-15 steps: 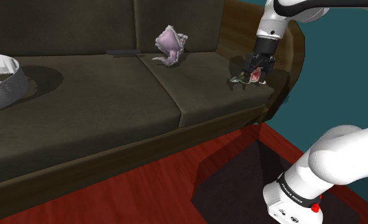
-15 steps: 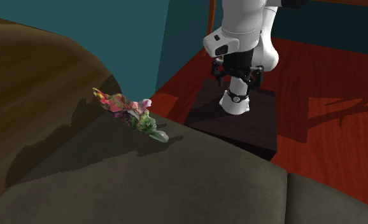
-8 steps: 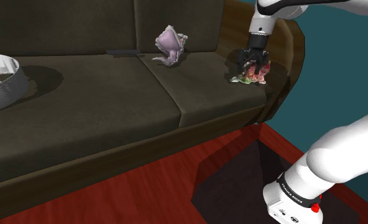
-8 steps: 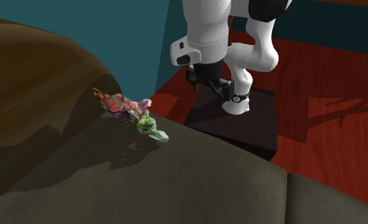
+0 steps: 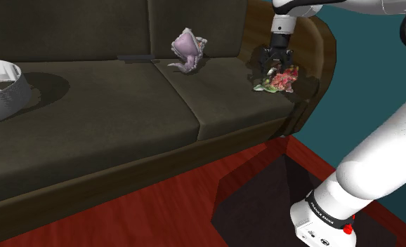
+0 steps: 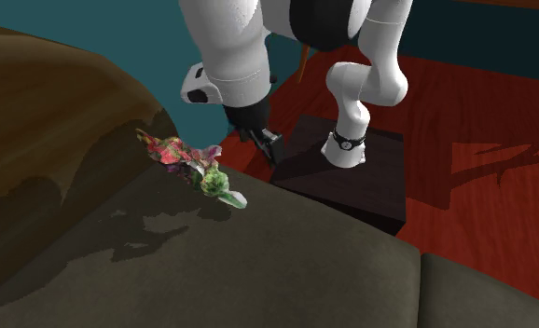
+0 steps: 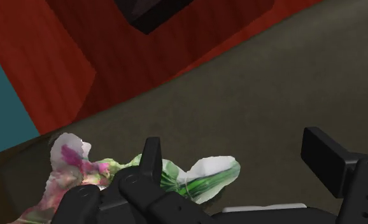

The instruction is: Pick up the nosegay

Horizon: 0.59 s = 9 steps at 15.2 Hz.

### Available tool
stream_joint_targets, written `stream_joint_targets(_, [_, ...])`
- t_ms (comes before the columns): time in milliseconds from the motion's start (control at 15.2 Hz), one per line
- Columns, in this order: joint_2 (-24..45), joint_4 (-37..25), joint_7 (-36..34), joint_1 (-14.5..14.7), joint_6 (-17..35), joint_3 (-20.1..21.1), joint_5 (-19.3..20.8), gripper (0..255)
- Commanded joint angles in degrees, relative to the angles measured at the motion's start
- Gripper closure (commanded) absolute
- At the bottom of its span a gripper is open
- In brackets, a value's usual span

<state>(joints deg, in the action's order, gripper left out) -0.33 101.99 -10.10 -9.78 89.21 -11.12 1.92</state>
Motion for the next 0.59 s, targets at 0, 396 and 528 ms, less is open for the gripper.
stream_joint_targets(0, [4.08, -4.73, -0.59, -0.90, -0.86, -0.89, 0.17, 0])
stream_joint_targets(396, [17.10, -21.87, -1.66, -4.35, -5.67, -3.64, -0.22, 0])
stream_joint_targets(528, [21.98, -28.89, -1.91, -5.88, -8.02, -4.51, -0.67, 0])
